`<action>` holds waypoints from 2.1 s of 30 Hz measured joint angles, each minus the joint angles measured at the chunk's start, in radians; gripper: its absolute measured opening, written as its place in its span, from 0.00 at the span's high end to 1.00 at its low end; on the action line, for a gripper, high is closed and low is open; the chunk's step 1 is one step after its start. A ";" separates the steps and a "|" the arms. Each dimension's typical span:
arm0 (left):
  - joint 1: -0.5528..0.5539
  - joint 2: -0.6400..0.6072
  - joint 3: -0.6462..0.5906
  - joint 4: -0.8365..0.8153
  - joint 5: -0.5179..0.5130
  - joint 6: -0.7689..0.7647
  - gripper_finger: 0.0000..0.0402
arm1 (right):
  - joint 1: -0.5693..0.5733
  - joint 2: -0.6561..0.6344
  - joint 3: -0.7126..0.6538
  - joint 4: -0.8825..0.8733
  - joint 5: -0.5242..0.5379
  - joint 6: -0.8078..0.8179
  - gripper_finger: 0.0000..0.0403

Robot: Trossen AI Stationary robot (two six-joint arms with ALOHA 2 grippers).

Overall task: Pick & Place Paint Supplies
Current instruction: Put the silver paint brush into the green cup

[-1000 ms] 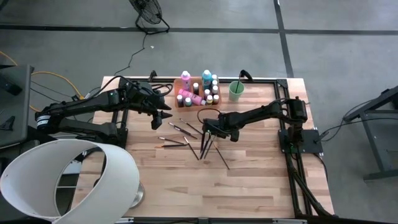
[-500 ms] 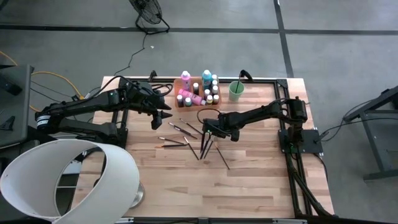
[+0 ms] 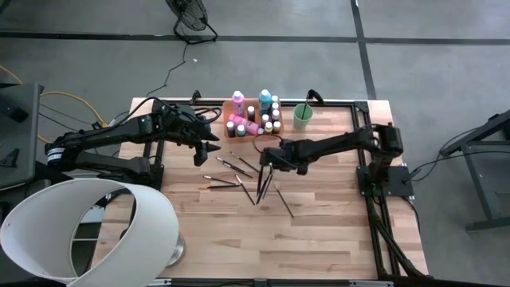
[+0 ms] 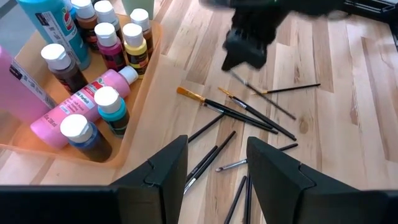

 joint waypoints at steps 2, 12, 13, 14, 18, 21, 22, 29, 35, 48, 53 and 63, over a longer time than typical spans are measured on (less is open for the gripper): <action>0.000 0.000 0.000 0.000 0.000 0.000 0.60 | -0.001 -0.042 0.000 -0.022 0.046 -0.018 0.99; 0.000 0.000 0.000 0.000 0.001 0.000 0.60 | -0.049 -0.322 0.000 -0.195 0.471 -0.144 0.99; 0.000 0.000 0.000 0.001 0.001 0.000 0.60 | -0.057 -0.347 0.000 -0.194 0.531 -0.179 0.99; 0.000 0.000 0.000 0.001 0.001 0.000 0.60 | -0.065 -0.367 0.000 -0.191 0.588 -0.213 0.99; 0.000 0.000 0.000 0.001 0.005 -0.001 0.60 | -0.110 -0.439 0.001 -0.183 0.798 -0.369 0.99; 0.000 0.000 0.000 0.001 0.005 -0.001 0.60 | -0.154 -0.464 0.001 -0.168 0.898 -0.484 0.99; 0.000 0.000 0.000 0.001 0.005 -0.001 0.60 | -0.170 -0.467 0.001 -0.154 0.919 -0.522 0.99; 0.000 0.012 0.000 0.002 0.003 -0.001 0.60 | -0.296 -0.422 0.001 -0.002 0.916 -0.720 0.99; 0.000 0.022 0.000 0.004 0.003 -0.016 0.60 | -0.371 -0.326 0.001 0.020 0.861 -0.748 0.99; 0.000 -0.007 0.000 0.000 0.000 -0.037 0.60 | -0.409 -0.221 0.001 0.027 0.829 -0.806 0.99; 0.000 -0.033 0.000 0.002 0.001 -0.037 0.60 | -0.412 -0.221 0.001 0.027 0.829 -0.808 0.99; 0.000 -0.098 0.000 0.001 0.008 -0.026 0.60 | -0.412 -0.221 0.001 0.048 0.800 -0.937 0.90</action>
